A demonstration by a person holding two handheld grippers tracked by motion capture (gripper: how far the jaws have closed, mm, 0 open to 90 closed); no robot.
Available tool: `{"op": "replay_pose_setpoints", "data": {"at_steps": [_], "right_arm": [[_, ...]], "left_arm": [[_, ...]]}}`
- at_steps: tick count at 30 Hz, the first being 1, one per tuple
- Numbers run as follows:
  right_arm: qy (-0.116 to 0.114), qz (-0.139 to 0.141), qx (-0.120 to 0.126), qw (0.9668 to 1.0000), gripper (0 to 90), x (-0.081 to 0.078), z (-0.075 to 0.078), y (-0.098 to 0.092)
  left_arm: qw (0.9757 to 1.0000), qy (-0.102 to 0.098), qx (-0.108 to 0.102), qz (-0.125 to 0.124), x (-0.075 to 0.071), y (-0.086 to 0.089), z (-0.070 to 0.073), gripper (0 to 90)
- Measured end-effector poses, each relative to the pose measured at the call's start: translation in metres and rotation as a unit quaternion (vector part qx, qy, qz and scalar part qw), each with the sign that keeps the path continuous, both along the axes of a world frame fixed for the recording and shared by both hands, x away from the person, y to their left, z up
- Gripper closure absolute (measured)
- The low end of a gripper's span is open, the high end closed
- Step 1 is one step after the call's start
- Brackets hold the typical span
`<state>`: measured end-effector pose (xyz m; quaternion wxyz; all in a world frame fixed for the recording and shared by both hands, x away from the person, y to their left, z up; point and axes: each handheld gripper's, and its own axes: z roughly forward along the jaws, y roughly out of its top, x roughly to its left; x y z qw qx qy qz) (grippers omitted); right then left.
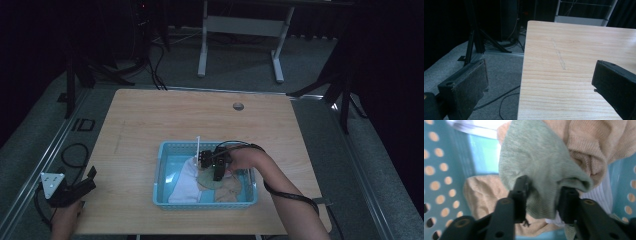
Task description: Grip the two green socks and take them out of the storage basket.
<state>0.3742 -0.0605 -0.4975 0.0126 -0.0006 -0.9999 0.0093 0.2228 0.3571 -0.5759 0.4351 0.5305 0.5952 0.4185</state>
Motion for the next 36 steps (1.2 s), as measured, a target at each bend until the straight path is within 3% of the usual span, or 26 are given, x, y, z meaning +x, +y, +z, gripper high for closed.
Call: {"op": "replay_pose_setpoints", "data": {"at_steps": [4, 6, 14, 25, 33, 36], "right_arm": [[0.007, 0.011, 0.018, 0.9997, 79.9, -0.005, 0.011, -0.001], [-0.001, 0.020, 0.019, 0.9996, 81.3, -0.009, 0.016, -0.001], [-0.022, 0.033, 0.021, 0.9990, 82.0, -0.016, 0.040, 0.002], [-0.049, 0.027, 0.032, 0.9979, 81.9, -0.019, 0.079, -0.008], [-0.053, 0.026, 0.049, 0.9970, 82.0, -0.031, 0.104, -0.032], [-0.064, 0.013, 0.057, 0.9962, 81.9, -0.035, 0.112, -0.051]], "left_arm": [[1.0000, 0.000, 0.000, 0.000, 0.000, 0.000, 0.000, 0.7], [1.0000, 0.000, 0.000, 0.000, 0.000, 0.000, 0.000, 0.7], [1.0000, 0.001, 0.000, 0.000, 0.000, 0.000, 0.000, 0.7], [1.0000, 0.001, 0.000, 0.000, 0.000, 0.000, 0.000, 0.7], [1.0000, 0.002, 0.001, 0.000, 0.000, 0.000, 0.000, 0.7], [1.0000, 0.002, 0.001, 0.000, 0.000, 0.000, 0.000, 0.7]]}}
